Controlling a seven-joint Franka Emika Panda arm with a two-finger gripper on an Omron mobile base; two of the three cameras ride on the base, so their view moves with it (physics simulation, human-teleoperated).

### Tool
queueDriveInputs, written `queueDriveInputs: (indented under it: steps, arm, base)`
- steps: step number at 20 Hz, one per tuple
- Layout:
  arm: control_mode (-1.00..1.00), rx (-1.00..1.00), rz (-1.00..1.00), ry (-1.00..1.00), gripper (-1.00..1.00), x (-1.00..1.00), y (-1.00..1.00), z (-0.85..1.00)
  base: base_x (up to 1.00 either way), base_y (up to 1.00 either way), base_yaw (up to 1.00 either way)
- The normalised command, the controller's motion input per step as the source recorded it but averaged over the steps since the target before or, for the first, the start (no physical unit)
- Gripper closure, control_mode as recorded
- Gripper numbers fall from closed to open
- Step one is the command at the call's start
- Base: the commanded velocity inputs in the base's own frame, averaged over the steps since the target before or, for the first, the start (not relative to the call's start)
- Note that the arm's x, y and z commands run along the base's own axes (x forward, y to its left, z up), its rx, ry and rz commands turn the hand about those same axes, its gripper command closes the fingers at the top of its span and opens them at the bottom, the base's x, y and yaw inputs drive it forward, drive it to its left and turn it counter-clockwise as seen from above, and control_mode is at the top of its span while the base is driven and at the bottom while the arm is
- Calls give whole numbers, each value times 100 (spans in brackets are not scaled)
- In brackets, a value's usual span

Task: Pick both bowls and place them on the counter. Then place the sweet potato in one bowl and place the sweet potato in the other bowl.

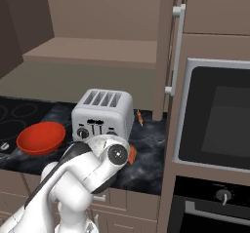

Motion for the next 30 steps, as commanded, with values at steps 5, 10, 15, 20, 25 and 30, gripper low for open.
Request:
queueDriveInputs:
  steps: [5,10,15,20,25,30]
  arm:
    - [-100,0,-12,-16,100,25,29,-17]
    - [-100,0,-10,-6,100,15,21,-23]
    - [-100,0,-1,7,100,-2,10,-17]
    - [-100,0,0,8,-100,-2,20,-13]
    - [-100,0,0,2,-100,0,14,-1]
    - [-100,-3,0,0,-100,0,10,0]
  base:
    - [0,0,0]
    - [0,0,0]
    - [0,0,0]
    - [0,0,0]
    - [0,0,0]
    - [0,0,0]
